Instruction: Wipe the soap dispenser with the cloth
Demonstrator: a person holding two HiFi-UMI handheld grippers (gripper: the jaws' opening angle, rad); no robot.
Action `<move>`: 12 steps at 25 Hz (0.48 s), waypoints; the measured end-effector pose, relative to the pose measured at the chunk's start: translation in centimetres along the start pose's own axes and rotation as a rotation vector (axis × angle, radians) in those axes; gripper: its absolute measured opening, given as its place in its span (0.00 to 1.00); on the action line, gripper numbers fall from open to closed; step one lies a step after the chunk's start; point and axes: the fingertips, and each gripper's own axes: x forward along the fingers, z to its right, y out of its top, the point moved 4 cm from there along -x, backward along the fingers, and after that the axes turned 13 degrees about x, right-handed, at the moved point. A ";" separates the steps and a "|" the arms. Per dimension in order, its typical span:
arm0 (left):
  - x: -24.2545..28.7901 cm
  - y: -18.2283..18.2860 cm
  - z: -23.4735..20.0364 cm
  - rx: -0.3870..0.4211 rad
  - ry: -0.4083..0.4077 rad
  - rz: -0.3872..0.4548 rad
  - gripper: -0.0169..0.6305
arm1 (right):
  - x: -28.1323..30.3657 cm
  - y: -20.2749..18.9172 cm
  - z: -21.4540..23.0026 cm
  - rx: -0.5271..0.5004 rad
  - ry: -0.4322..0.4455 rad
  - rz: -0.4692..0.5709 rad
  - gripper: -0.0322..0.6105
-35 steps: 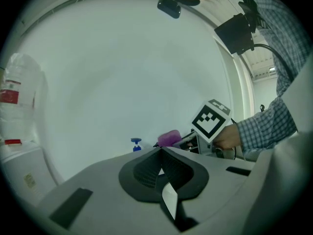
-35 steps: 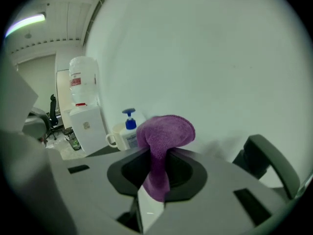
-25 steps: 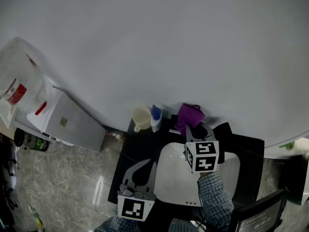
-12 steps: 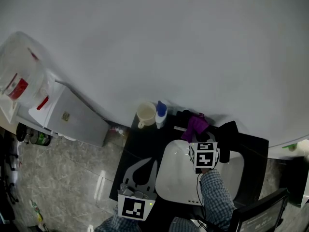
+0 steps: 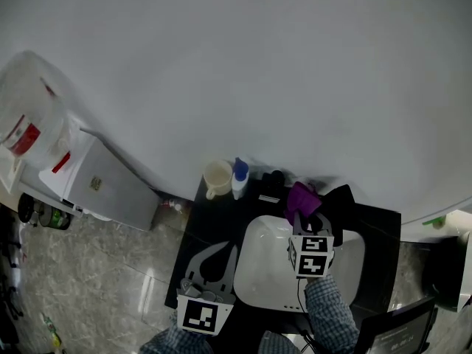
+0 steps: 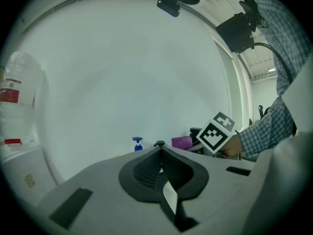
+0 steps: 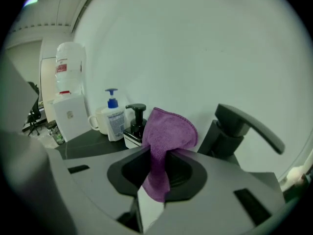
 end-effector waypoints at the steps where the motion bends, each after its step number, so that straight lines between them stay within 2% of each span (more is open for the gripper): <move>1: -0.1 0.2 0.0 0.004 -0.007 0.006 0.03 | -1.1 0.2 -0.4 0.018 0.004 0.022 0.17; 7: -1.4 1.3 -0.2 -0.004 -0.039 0.062 0.03 | -7.1 0.8 -3.5 0.158 0.003 0.170 0.17; 12: -2.2 1.1 0.2 0.000 -0.083 0.091 0.03 | -10.5 -0.1 -5.5 0.184 0.007 0.202 0.17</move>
